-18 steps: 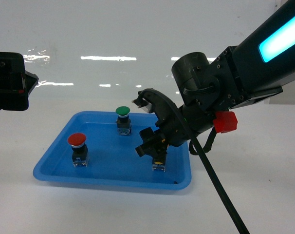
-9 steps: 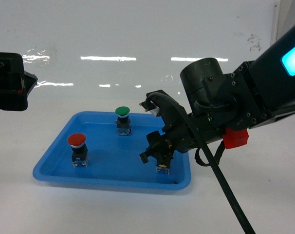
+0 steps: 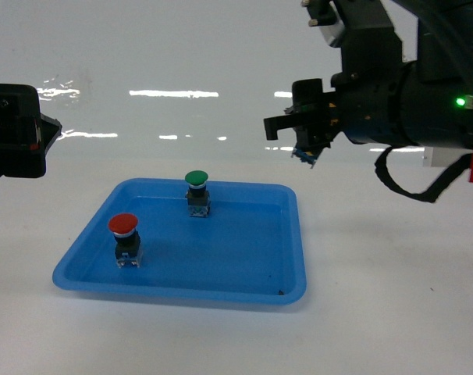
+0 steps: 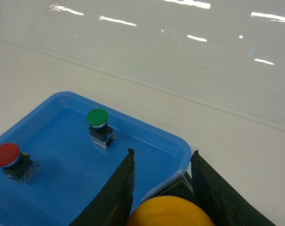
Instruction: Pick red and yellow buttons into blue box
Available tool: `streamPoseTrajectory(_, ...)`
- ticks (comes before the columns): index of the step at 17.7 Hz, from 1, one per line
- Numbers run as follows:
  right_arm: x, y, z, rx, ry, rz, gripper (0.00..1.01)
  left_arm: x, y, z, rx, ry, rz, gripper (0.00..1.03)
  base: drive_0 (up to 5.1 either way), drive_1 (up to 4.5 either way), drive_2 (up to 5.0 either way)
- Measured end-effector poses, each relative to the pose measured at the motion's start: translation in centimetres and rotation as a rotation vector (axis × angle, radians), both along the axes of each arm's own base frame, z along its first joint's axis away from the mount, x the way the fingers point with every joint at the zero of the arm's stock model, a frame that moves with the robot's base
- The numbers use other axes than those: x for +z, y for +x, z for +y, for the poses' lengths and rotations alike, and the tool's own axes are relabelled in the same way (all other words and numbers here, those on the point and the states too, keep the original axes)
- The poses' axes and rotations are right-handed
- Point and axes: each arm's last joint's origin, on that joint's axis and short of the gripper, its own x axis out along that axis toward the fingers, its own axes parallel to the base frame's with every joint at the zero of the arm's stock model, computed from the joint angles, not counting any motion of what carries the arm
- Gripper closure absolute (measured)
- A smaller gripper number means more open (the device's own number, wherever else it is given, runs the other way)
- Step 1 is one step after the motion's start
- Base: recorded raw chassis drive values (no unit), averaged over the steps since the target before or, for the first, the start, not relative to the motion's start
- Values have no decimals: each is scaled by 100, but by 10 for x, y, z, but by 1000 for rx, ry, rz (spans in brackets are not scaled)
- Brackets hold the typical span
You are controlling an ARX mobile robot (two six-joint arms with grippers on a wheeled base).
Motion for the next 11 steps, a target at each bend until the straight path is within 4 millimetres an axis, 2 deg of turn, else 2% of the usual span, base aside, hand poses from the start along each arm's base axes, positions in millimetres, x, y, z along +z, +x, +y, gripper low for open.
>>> streamPoseTrajectory(3,14,-38,-12,-110,30,-74,69,0,0,0,0,0,0,5,0,0,0)
streamPoseTrajectory(5,25,-63,-12,-142,58,-106,69,0,0,0,0,0,0,5,0,0,0)
streamPoseTrajectory(9,21,-94,-14,-164,64,-93,69,0,0,0,0,0,0,5,0,0,0)
streamPoseTrajectory(11,18,-99,-22,-186,59,-84,69,0,0,0,0,0,1,5,0,0,0)
